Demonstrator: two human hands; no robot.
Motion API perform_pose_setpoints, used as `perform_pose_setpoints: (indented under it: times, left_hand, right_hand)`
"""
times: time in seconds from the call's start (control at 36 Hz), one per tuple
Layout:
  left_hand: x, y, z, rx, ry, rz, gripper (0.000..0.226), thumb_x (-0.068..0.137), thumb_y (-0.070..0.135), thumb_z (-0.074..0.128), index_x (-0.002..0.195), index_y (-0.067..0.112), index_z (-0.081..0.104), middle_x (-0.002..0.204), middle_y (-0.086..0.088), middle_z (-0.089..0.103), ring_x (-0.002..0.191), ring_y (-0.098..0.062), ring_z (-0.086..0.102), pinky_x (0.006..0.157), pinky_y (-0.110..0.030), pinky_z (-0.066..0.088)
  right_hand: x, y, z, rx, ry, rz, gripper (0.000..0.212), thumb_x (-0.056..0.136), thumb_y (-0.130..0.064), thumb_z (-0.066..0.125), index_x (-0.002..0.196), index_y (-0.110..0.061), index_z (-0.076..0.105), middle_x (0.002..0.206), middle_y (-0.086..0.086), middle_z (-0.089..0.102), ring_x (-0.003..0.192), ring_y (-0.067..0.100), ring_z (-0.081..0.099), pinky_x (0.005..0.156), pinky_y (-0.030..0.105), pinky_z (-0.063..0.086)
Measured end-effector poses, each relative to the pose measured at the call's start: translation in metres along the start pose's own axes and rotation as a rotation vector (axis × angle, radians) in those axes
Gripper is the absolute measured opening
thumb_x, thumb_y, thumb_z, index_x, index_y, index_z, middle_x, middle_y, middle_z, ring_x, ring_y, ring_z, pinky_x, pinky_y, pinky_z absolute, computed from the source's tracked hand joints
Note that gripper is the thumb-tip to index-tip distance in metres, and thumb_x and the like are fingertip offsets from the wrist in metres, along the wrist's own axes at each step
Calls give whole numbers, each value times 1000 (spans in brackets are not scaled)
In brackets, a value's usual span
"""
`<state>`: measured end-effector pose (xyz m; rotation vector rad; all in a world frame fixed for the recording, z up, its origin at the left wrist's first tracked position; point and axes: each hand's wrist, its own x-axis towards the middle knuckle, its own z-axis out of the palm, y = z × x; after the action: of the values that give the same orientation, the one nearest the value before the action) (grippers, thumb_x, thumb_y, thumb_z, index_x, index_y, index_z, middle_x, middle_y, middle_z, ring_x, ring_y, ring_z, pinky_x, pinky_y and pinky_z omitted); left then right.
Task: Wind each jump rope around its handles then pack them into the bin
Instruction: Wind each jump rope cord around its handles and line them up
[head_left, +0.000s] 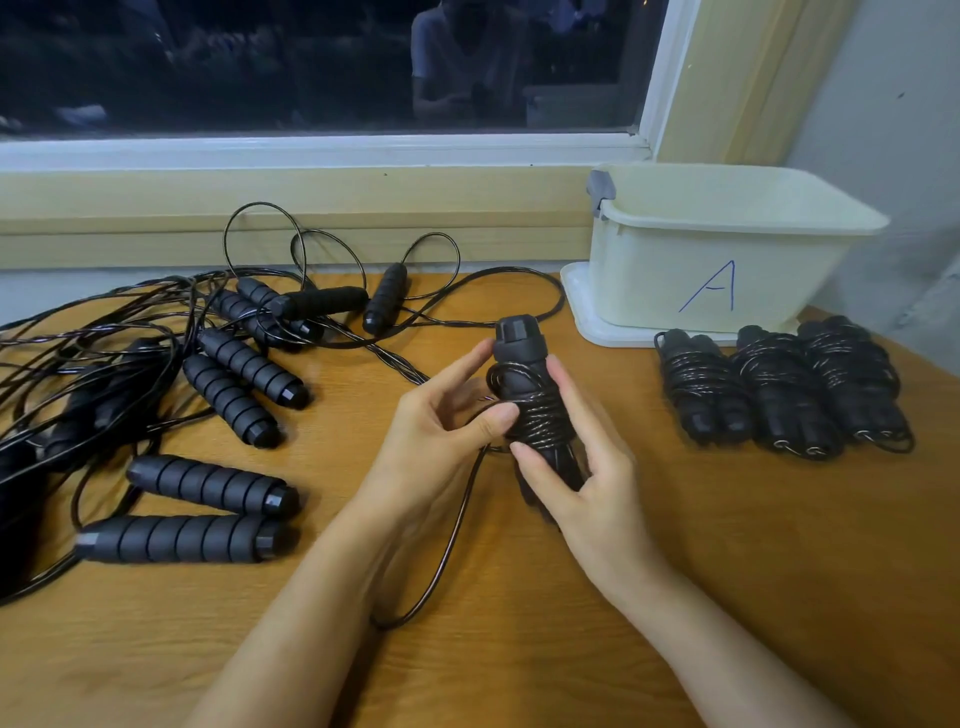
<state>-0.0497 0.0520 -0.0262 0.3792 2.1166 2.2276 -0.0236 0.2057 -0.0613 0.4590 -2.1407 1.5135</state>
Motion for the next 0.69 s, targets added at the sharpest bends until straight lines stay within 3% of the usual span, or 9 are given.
perform_pose_setpoints:
  times: [0.08,0.19,0.28,0.36,0.5,0.58,0.69]
  left_hand:
    - [1,-2,1,37,60,24,71,75,16,69,142,20,45,111,-4,73,105,-9,68,80,-17,53]
    - [0,-3,3,45,88,28,68,81,3,69,144,11,43,98,6,76,98,-5,70,75,-14,52]
    - [-2,-1,6,74,71,46,71,80,9,69,145,11,41,94,15,75,100,1,68,76,-11,51]
    - [-2,1,8,82,31,49,77,76,19,67,147,11,38,110,13,70,109,1,64,83,-12,50]
    - [0,0,5,182,-122,39,88,82,9,70,153,17,20,134,17,51,119,9,55,93,-10,44]
    - [2,-7,-3,456,-113,194,90,84,13,75,153,26,19,146,21,37,129,8,45,105,-11,37]
    - [6,-11,-9,904,77,594,56,88,29,66,140,13,54,136,-1,60,124,-15,57,110,-40,42]
  right_hand:
    - [-1,2,2,-77,8,-21,66,93,-30,59,153,-21,34,148,-1,40,136,2,40,103,10,37]
    - [-3,4,4,-186,-34,-80,60,99,-32,48,155,-33,26,155,-2,36,139,5,38,106,12,35]
    - [-5,5,5,-250,-67,-84,61,100,-37,43,156,-40,18,160,-3,28,144,7,32,109,20,37]
    - [-4,5,4,-307,-66,-89,73,94,-39,55,156,-39,16,158,-2,28,144,14,34,109,25,39]
    - [3,10,-7,-423,-32,-150,75,90,-11,70,154,-20,32,150,8,42,135,22,46,105,26,44]
    - [9,12,-14,-529,-13,-152,76,87,-10,73,153,-18,36,147,9,46,133,24,48,101,24,43]
    - [14,15,-21,-615,31,-144,76,86,-12,75,152,-16,38,144,10,49,130,25,51,98,26,45]
